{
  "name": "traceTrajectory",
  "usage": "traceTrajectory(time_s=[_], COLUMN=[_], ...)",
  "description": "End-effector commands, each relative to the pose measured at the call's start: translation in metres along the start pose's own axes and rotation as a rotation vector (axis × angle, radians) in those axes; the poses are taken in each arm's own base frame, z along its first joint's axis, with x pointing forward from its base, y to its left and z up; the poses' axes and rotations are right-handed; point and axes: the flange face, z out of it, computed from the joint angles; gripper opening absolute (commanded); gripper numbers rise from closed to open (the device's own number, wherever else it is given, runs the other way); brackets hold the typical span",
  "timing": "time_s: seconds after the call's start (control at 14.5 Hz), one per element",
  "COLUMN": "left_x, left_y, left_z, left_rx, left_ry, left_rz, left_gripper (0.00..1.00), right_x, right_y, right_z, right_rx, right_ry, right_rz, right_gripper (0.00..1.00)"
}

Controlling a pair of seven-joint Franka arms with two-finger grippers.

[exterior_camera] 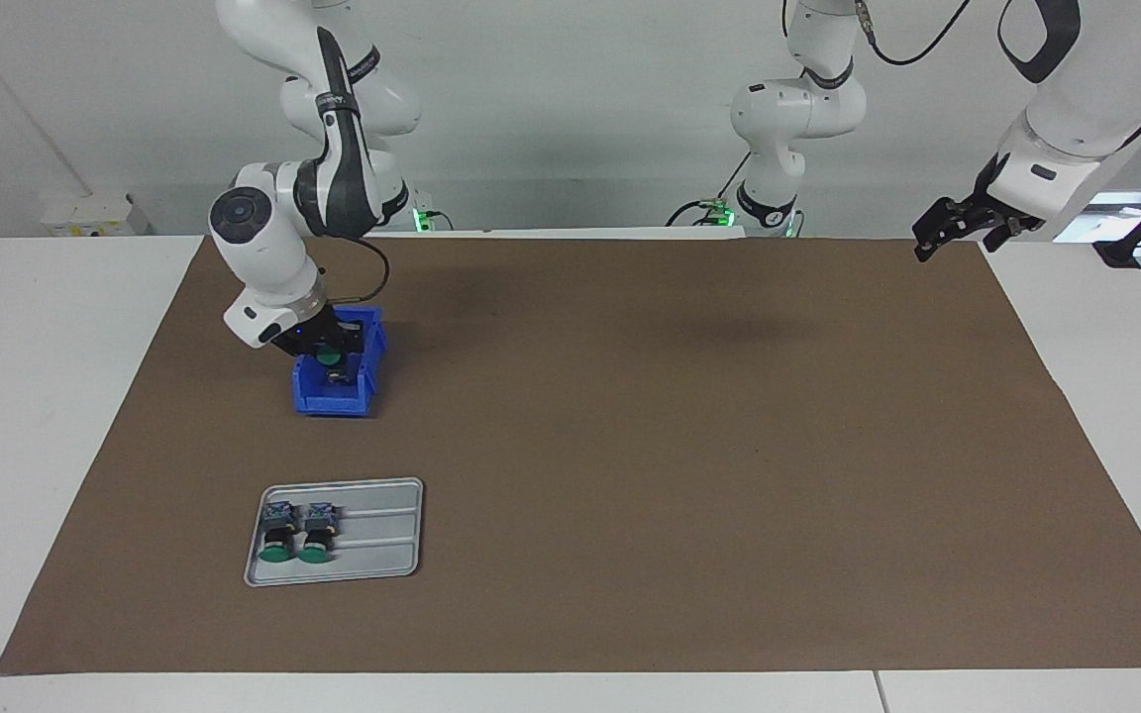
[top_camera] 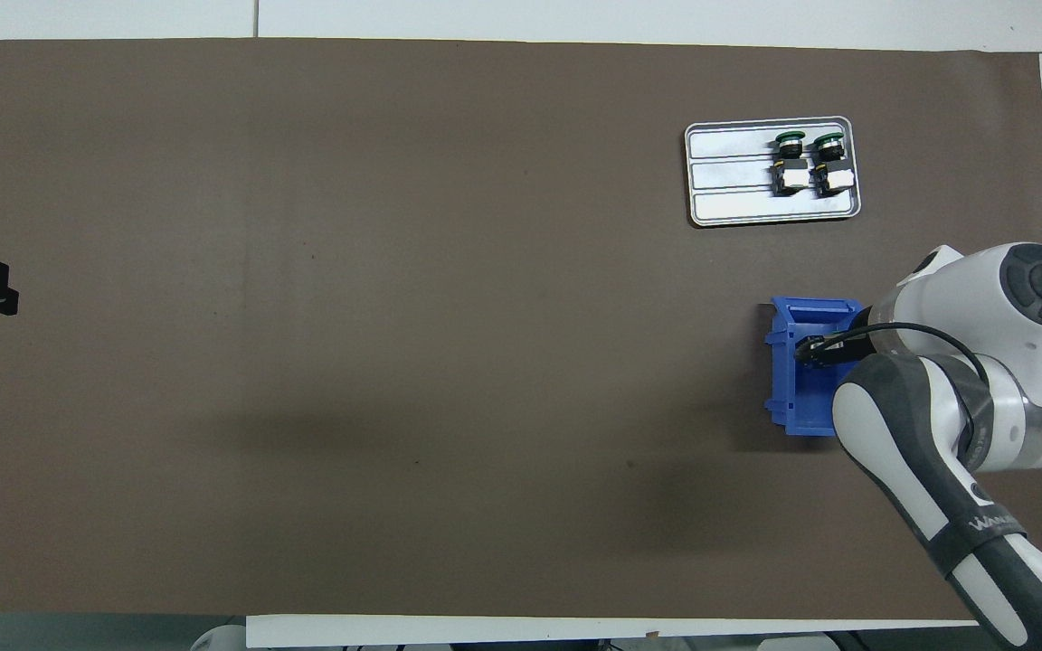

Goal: Place and press button with both arms
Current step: 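Lower the button into the blue bin and open the right gripper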

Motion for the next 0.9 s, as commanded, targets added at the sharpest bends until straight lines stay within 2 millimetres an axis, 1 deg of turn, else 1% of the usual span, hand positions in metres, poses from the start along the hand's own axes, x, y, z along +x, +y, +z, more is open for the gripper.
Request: traceTrajectory(time_s=[0.0, 0.21, 0.48, 0.62, 0.76, 0.83], left_x=[-0.009, -0.009, -0.011, -0.009, -0.01, -0.01], left_y=[0.004, 0.003, 0.003, 0.002, -0.003, -0.005], left_z=[-0.002, -0.001, 0.001, -0.001, 0.0, 0.0], left_rx=[0.017, 0.017, 0.018, 0.017, 0.015, 0.015], left_ry=[0.003, 0.0, -0.011, 0.001, -0.003, -0.006], left_rz=[0.003, -0.004, -0.004, -0.006, -0.016, -0.019], left_gripper=[1.0, 1.0, 1.0, 1.0, 1.0, 1.0], right_x=[-0.001, 0.001, 0.006, 0.009, 0.013, 0.014], right_y=[0.001, 0.001, 0.001, 0.001, 0.001, 0.001], right_z=[0.002, 0.0, -0.011, -0.019, -0.035, -0.046], right_rx=[0.015, 0.016, 0.015, 0.016, 0.016, 0.016], right_ry=[0.012, 0.009, 0.024, 0.012, 0.003, 0.003], right_rz=[-0.015, -0.017, -0.015, -0.016, -0.016, -0.018], right_gripper=[0.39, 0.43, 0.52, 0.53, 0.54, 0.54])
